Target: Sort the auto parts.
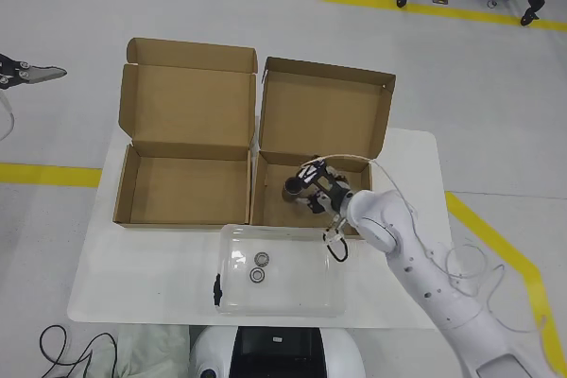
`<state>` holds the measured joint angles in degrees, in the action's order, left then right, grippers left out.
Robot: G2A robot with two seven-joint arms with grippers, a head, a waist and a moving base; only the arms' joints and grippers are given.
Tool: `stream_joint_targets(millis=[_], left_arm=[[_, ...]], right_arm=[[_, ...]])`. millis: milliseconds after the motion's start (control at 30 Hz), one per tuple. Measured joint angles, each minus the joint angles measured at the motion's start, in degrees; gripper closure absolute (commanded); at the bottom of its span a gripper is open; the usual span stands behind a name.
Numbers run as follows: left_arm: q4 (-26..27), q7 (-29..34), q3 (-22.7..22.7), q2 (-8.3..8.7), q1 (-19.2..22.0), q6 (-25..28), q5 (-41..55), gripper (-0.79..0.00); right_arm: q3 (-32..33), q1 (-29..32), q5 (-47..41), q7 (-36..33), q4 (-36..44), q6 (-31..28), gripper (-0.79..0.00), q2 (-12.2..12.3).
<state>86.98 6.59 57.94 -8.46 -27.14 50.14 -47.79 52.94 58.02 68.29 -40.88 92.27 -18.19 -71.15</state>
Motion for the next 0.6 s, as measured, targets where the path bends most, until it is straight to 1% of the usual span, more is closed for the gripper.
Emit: stream_joint_targets(millis=[100,233,300,467,533,600], left_arm=[[0.0,0.0,0.0,0.0,0.0,0.0,0.0,-0.785],[0.0,0.0,0.0,0.0,0.0,0.0,0.0,-0.785],[0.0,0.0,0.0,0.0,0.0,0.0,0.0,-0.785],[0.0,0.0,0.0,0.0,0.0,0.0,0.0,-0.785],[0.0,0.0,0.0,0.0,0.0,0.0,0.0,-0.785],[0.0,0.0,0.0,0.0,0.0,0.0,0.0,-0.785]], right_arm=[[1.1,2.6,-0.7,1.9,6.3,-4.6,-0.723,0.7],[1.1,5.1,-1.8,4.1,11.1,-10.2,-0.69,1.1],[0.7,6.1,-2.2,5.2,11.9,-12.3,-0.69,1.3],[-1.2,8.1,-1.6,6.6,12.1,-15.1,-0.674,1.4],[-1.8,9.0,-1.7,8.2,12.0,-16.2,-0.696,1.5],[-2.0,9.8,-1.5,10.4,11.9,-17.4,-0.699,1.6]])
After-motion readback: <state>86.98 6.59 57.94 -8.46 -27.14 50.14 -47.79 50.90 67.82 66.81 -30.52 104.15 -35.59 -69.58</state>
